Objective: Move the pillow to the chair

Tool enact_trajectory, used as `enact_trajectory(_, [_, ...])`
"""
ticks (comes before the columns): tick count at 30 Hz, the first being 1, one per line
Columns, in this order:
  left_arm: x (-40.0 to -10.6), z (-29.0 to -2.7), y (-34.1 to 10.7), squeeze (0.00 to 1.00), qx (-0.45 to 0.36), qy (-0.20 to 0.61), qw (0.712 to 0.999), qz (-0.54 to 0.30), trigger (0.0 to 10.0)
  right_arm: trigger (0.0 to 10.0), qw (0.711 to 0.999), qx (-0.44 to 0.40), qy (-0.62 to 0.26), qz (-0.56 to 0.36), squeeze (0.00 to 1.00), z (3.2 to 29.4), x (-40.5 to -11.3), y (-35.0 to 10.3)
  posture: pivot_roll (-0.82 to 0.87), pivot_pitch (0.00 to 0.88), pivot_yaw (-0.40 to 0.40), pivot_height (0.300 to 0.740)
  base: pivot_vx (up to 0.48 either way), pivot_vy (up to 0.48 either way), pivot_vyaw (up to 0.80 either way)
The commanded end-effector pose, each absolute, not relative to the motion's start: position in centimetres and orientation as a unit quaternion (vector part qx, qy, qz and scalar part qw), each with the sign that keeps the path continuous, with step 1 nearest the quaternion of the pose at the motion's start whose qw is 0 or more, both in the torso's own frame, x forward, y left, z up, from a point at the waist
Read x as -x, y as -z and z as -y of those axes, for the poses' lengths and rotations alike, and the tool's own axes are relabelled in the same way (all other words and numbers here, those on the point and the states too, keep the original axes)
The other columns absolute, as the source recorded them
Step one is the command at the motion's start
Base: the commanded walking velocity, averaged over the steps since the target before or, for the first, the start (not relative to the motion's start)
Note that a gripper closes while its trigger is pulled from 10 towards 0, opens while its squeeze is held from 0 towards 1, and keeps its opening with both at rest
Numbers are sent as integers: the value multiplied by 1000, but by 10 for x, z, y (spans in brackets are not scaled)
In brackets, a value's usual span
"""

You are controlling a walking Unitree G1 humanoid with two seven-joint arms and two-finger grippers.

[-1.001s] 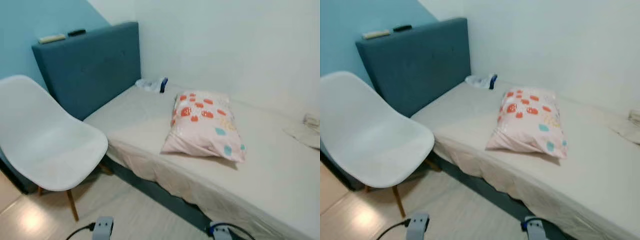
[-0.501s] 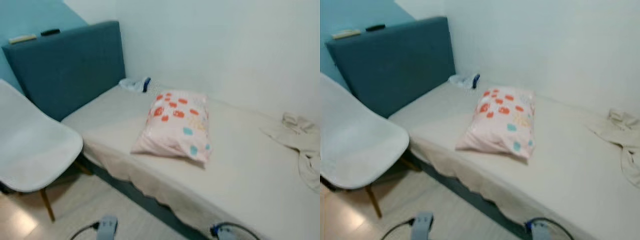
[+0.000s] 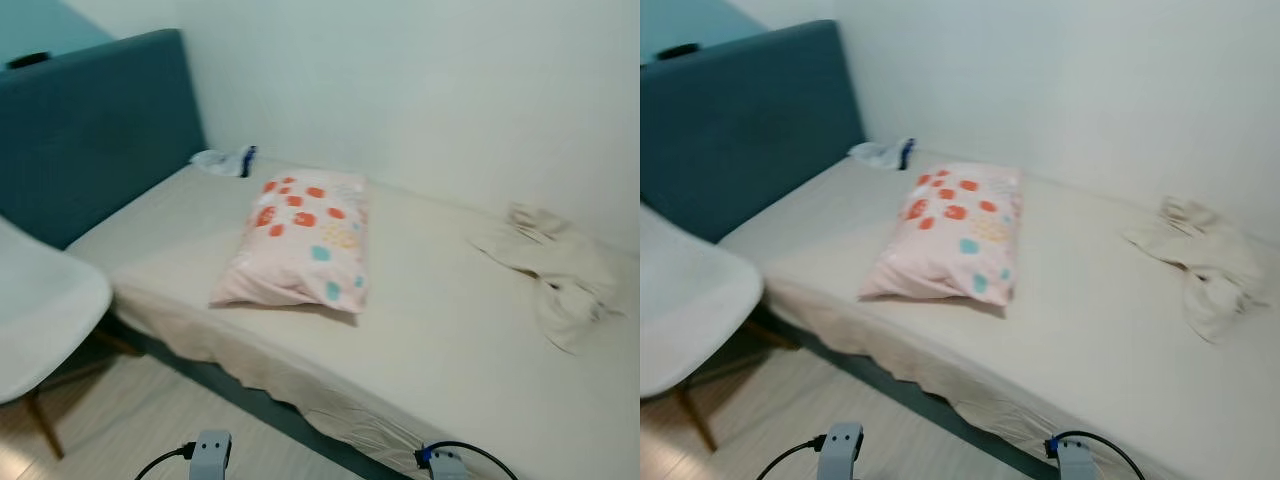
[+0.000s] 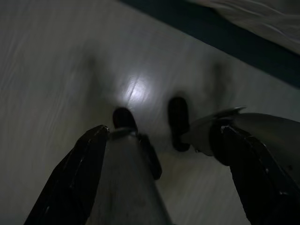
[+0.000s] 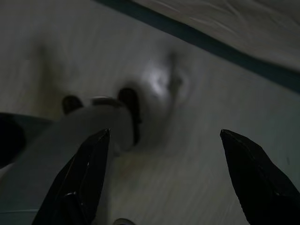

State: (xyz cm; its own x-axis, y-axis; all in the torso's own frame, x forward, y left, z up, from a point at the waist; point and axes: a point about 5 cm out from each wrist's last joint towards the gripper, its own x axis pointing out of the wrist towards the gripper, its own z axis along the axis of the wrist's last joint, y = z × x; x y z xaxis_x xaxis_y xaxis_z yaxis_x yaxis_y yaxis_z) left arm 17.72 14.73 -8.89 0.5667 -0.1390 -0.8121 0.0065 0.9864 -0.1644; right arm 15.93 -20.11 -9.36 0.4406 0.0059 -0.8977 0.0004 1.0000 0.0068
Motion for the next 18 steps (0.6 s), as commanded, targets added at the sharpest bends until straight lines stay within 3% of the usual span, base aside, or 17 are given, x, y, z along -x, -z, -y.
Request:
enact_trajectory(1, [-178,-149,89,0,68,39,882,-465,10000,10000,844,-4,-3,-536,0,200,-155,95,-20,0,-11,740,0,0,-769])
enact_trajectory(4, [-178,-149,88,0,66,36,883,-463,10000,10000,844,-4,-3,-536,0,200,-155,95,-20,0,-12,740,0,0,-769])
enact_trajectory(14, [-181,-150,87,0,70,29,887,-456,10000,10000,848,-3,1,-529,0,200,-157,95,-23,0,-10,740,0,0,0])
enact_trajectory(18, [-183,-152,86,0,63,26,889,-453,10000,10000,853,-3,-9,-522,0,199,-159,94,-24,0,-10,740,346,0,0])
